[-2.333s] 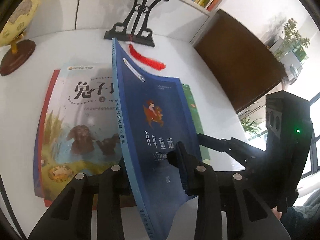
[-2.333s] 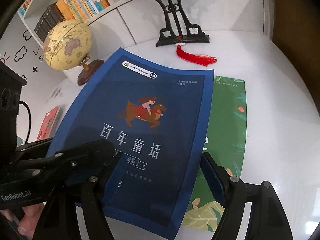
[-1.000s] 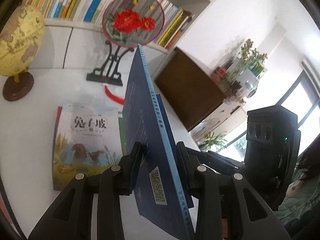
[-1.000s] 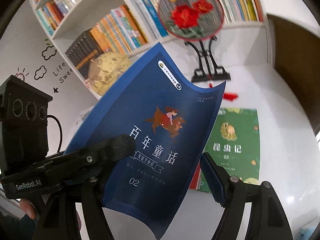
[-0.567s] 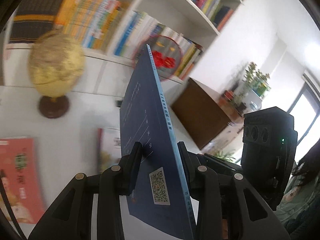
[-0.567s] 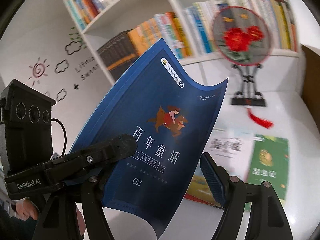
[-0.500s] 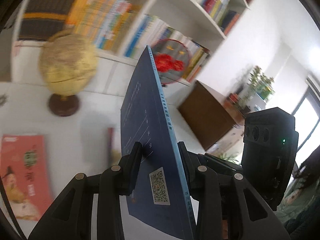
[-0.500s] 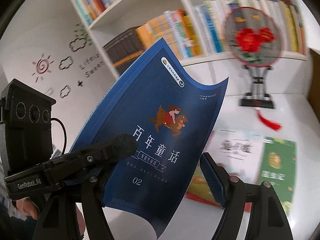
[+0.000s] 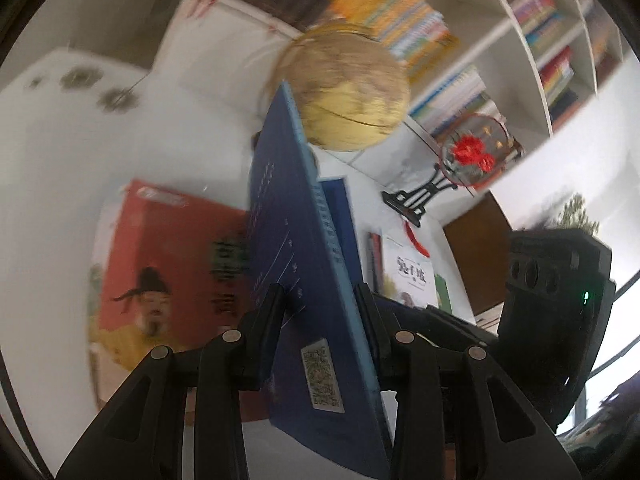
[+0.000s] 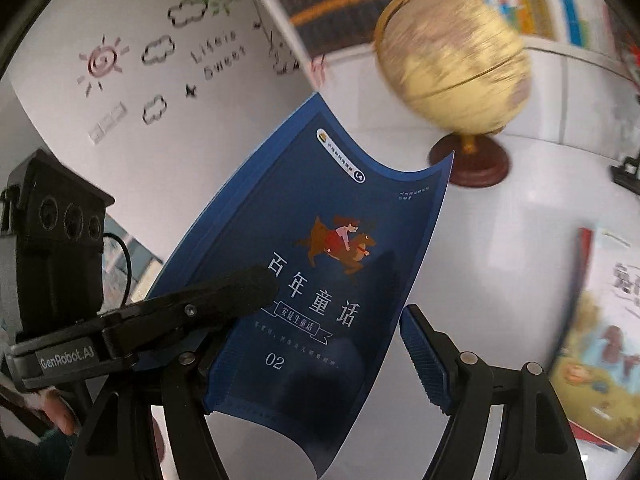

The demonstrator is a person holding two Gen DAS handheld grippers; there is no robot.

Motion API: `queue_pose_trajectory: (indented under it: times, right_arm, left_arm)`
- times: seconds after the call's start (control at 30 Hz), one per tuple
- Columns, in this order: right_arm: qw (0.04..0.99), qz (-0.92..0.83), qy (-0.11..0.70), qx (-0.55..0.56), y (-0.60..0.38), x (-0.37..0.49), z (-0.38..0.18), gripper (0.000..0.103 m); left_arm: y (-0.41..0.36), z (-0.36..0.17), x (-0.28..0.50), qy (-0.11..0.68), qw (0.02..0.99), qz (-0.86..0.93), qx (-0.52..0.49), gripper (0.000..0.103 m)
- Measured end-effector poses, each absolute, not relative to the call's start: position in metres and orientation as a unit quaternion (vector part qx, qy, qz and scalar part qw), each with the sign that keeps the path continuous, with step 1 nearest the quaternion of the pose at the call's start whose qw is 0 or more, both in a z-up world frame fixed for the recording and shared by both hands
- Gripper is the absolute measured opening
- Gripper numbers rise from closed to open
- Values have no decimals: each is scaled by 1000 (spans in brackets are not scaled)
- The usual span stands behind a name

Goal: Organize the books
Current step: 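Lower the dark blue book onto the red book and release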

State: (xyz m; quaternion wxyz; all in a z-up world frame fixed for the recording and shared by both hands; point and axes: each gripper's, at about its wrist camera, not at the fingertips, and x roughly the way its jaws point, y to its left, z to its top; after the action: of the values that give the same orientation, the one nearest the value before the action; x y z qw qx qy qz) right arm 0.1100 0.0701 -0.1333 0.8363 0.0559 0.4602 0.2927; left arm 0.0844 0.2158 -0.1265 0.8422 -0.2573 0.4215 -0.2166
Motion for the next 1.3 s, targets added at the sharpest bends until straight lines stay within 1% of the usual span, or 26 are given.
queue_pose_trajectory:
  times: [0.1,0.23,0.4,0.53,0.6,0.67,0.93,1.03,1.3]
  right_arm:
    - [833,288,470,54,95,116,-148,75]
    - [827,276,486,61,110,127,-165,75]
    - [816,265,510,62,114,133,-184,75]
    - [813,251,521,68,112,134,-195,75]
    - [813,246,523,74,111,136,-196,75]
    - [818,240,518,70,109,136,-194,75]
    - [815,212,533,80,92,139,-197,75]
    - [817,209,532,76,88,136,-194,75]
    - [833,212,507,68,75,125,-161,75]
  left_arm:
    - [246,-143,92,433,836,-196,-273,30]
    - [264,-165,94,461,826,-176,-273,30]
    - [256,-184,92,512,824,-130,-206,30]
    - [258,-179,84,525,833,-85,-152,30]
    - [262,-173,80,524,842,-51,-117,34]
    - [266,-172,78,528,843,-33,-96,35]
    - [259,-186,82,552,824,-49,-115,35]
    - [249,-174,73,538,835,-56,-104,35]
    - [215,-138,70,517,848,-74,-90,35]
